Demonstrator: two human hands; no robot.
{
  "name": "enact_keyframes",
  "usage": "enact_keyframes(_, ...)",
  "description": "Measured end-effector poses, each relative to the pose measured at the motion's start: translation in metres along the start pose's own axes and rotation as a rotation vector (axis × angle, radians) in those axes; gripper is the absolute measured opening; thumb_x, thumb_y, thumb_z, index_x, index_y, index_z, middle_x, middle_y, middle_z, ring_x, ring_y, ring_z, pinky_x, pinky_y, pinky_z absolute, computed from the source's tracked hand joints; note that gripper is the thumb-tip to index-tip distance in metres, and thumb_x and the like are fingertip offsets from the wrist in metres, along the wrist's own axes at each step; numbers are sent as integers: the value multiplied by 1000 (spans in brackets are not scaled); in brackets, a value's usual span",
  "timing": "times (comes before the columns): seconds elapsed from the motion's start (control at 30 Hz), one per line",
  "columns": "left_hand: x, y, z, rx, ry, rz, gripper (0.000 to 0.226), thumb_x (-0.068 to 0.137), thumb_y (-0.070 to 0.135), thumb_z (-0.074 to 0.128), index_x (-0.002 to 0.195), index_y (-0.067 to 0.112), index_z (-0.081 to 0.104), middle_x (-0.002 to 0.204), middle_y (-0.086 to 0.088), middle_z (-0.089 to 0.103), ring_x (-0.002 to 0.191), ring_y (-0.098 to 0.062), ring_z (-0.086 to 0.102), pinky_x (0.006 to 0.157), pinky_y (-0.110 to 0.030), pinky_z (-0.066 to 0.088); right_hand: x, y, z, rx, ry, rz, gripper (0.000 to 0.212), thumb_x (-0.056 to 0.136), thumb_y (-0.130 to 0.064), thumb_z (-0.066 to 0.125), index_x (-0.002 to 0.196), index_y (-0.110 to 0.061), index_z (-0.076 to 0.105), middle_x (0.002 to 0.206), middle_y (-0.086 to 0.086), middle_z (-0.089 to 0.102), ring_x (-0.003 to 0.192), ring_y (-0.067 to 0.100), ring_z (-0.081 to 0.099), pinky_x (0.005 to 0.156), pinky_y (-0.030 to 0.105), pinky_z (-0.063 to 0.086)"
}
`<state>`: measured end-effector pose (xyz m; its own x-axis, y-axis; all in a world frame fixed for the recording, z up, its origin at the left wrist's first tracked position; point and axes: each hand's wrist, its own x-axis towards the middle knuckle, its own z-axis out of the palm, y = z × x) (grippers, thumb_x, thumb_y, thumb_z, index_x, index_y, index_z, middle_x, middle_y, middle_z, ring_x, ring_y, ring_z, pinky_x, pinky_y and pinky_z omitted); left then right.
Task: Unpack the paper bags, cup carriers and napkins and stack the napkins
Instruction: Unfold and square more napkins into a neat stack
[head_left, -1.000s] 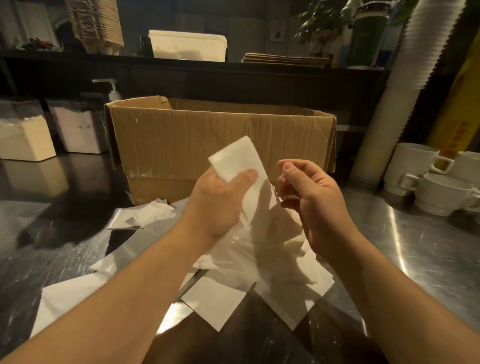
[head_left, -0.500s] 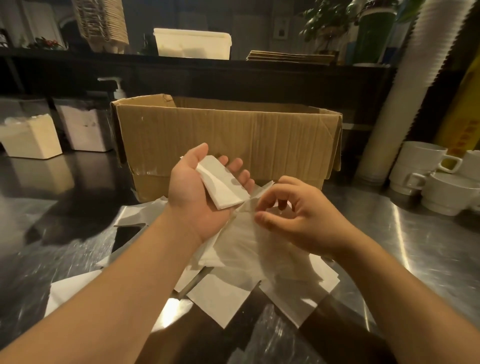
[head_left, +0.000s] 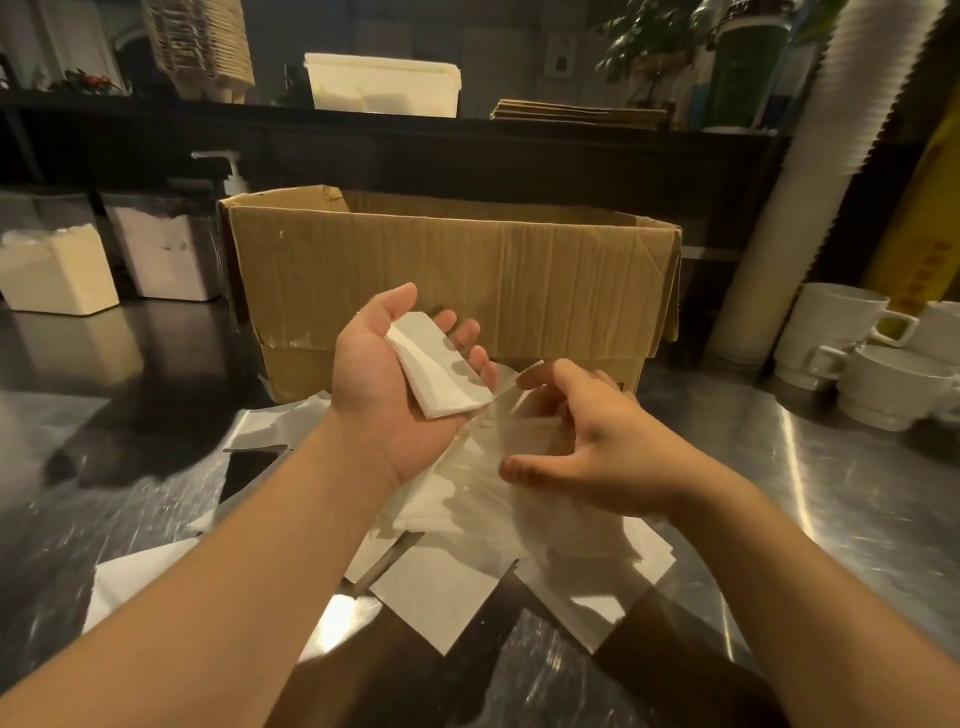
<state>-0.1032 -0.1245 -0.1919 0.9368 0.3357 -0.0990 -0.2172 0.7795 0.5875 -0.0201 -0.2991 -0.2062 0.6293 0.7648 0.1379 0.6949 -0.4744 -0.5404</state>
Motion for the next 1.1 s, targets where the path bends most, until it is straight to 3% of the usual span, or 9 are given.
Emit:
enact_keyframes(0.13, 0, 0, 0, 0, -10, -3, 43, 90, 41, 62, 118, 9, 62, 104, -12, 63, 82, -26, 59, 79, -38, 52, 2, 2, 1, -25, 6, -10, 72, 65, -67, 82, 122, -49, 41, 114, -29, 44, 114, 7, 45, 101, 41, 52)
enact_keyframes(0.23, 0, 1, 0, -2, -14, 1, 42, 91, 41, 62, 118, 8, 62, 102, -13, 64, 79, -26, 59, 78, -38, 51, 1, 0, 0, -31, 19, -37, 56, 74, -67, 74, 121, -46, 50, 115, -27, 44, 114, 5, 42, 105, 42, 46)
enact_keyframes(0.37, 1, 0, -1, 2, -21, -4, 42, 90, 41, 62, 116, 9, 63, 99, -12, 66, 77, -26, 61, 77, -38, 52, 4, -1, 2, -110, 86, 11, 27, 93, -39, 69, 118, -41, 60, 115, -16, 50, 118, 14, 39, 111, 49, 38)
enact_keyframes(0.47, 1, 0, -1, 2, -31, -7, 42, 89, 41, 62, 116, 9, 63, 98, -12, 65, 77, -27, 60, 77, -38, 52, 5, -2, 8, -152, 114, 46, 36, 94, -18, 67, 119, -44, 61, 121, -12, 49, 123, 18, 34, 116, 48, 31)
enact_keyframes(0.67, 1, 0, -1, 3, -35, -8, 41, 89, 40, 61, 116, 9, 62, 99, -11, 64, 78, -26, 59, 80, -38, 49, 9, 0, 11, -260, 179, 120, 29, 101, -30, 60, 129, -34, 65, 142, -3, 46, 144, 29, 21, 123, 53, 14)
enact_keyframes(0.8, 1, 0, 0, -7, -27, 4, 40, 90, 40, 61, 115, 8, 62, 97, -12, 64, 78, -25, 59, 77, -36, 51, 8, 4, 7, 76, 311, 85, 9, 96, -28, 64, 101, -22, 68, 108, -4, 65, 112, 26, 56, 97, 48, 52)
enact_keyframes(0.9, 0, -1, 1, -1, -13, 23, 39, 91, 41, 60, 112, 8, 63, 95, -12, 65, 78, -26, 59, 77, -37, 51, 7, 6, -2, 436, 391, 141, 12, 93, -21, 65, 95, -9, 68, 92, 10, 69, 85, 24, 67, 69, 33, 57)
enact_keyframes(1.03, 0, -1, 0, 21, 6, 31, 40, 91, 42, 59, 111, 8, 66, 95, -11, 68, 78, -26, 61, 78, -37, 52, 6, 4, -14, 851, 385, 258, 12, 94, -15, 65, 90, -6, 72, 93, 14, 72, 82, 28, 66, 74, 40, 54)
enact_keyframes(1.1, 1, -1, 0, 12, 1, 26, 40, 91, 42, 60, 111, 8, 65, 96, -12, 67, 77, -26, 60, 77, -37, 52, 8, 8, -13, 823, 363, 317, 14, 95, -18, 64, 101, -8, 71, 98, 12, 72, 85, 28, 66, 75, 41, 53)
